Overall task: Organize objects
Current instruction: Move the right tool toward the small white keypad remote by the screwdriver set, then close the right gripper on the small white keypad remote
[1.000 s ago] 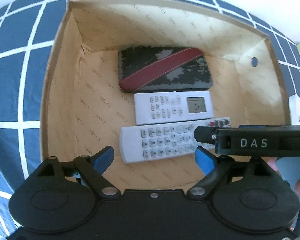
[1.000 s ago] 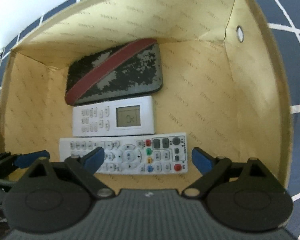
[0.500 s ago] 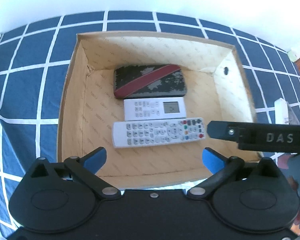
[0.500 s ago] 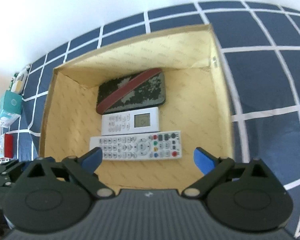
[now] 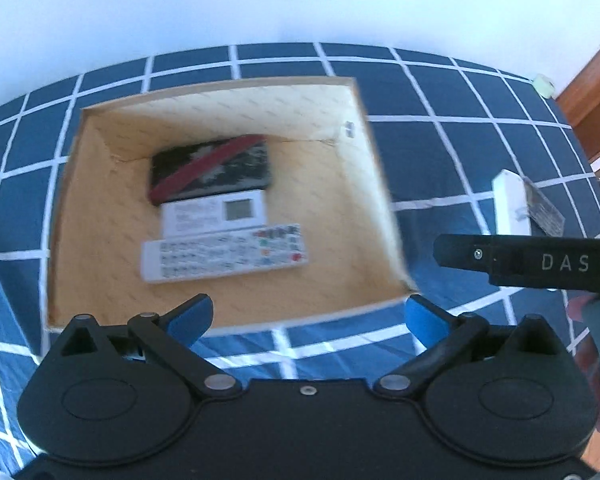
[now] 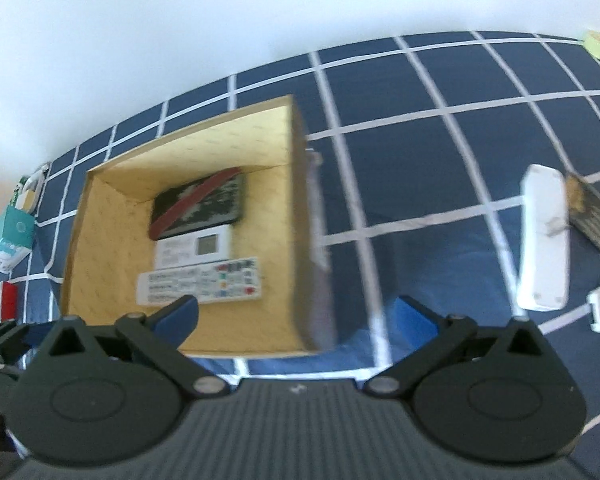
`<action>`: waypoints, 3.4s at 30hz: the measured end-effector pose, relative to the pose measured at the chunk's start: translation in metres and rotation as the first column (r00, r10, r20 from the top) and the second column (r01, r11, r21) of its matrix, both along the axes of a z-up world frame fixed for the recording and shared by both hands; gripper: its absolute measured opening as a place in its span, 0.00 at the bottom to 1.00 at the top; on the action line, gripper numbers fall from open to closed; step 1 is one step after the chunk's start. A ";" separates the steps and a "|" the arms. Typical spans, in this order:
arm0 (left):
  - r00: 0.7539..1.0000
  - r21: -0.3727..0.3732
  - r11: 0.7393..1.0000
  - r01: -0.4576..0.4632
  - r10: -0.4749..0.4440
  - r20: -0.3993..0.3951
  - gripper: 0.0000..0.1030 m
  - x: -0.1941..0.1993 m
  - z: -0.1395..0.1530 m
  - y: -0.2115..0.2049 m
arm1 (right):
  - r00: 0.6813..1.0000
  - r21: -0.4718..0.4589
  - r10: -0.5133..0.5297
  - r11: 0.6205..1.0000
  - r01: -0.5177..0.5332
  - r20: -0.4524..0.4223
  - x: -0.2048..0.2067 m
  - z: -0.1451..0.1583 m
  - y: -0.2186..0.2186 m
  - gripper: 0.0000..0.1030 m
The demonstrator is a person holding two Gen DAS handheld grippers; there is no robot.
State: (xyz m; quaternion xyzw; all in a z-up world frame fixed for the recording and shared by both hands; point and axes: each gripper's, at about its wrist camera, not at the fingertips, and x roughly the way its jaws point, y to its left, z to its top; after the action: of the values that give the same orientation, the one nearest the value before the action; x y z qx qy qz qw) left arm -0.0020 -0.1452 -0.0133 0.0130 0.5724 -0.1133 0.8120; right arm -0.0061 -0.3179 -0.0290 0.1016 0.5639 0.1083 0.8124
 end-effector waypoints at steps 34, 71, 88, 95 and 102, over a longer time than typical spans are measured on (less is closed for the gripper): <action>0.994 0.066 0.993 -0.094 0.097 -0.049 1.00 -0.064 -0.033 -0.202 | 0.998 -0.063 -0.016 0.998 0.012 -0.064 -0.025 -0.022 -0.252 1.00; 0.963 -0.008 0.984 -0.176 0.170 -0.208 0.99 -0.047 -0.142 -0.389 | 0.976 -0.030 0.108 0.993 -0.116 -0.191 0.046 -0.136 -0.395 0.97; 0.960 -0.065 0.986 -0.152 0.132 -0.246 0.90 -0.032 -0.159 -0.400 | 0.969 -0.051 0.154 0.985 -0.167 -0.194 0.057 -0.149 -0.378 0.84; 0.958 -0.092 0.984 -0.151 0.123 -0.258 0.78 -0.028 -0.159 -0.401 | 0.965 -0.024 0.171 0.983 -0.180 -0.197 0.057 -0.146 -0.375 0.70; 0.956 -0.102 0.982 -0.159 0.128 -0.264 0.75 -0.029 -0.159 -0.401 | 0.964 -0.016 0.180 0.982 -0.186 -0.197 0.058 -0.145 -0.376 0.67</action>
State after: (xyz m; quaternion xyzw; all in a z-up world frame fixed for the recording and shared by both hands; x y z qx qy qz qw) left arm -0.0310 -0.5463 -0.1724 -0.0929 0.6639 -0.0895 0.7366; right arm 0.0516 -0.6941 -0.1735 0.0453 0.6496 0.1627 0.7413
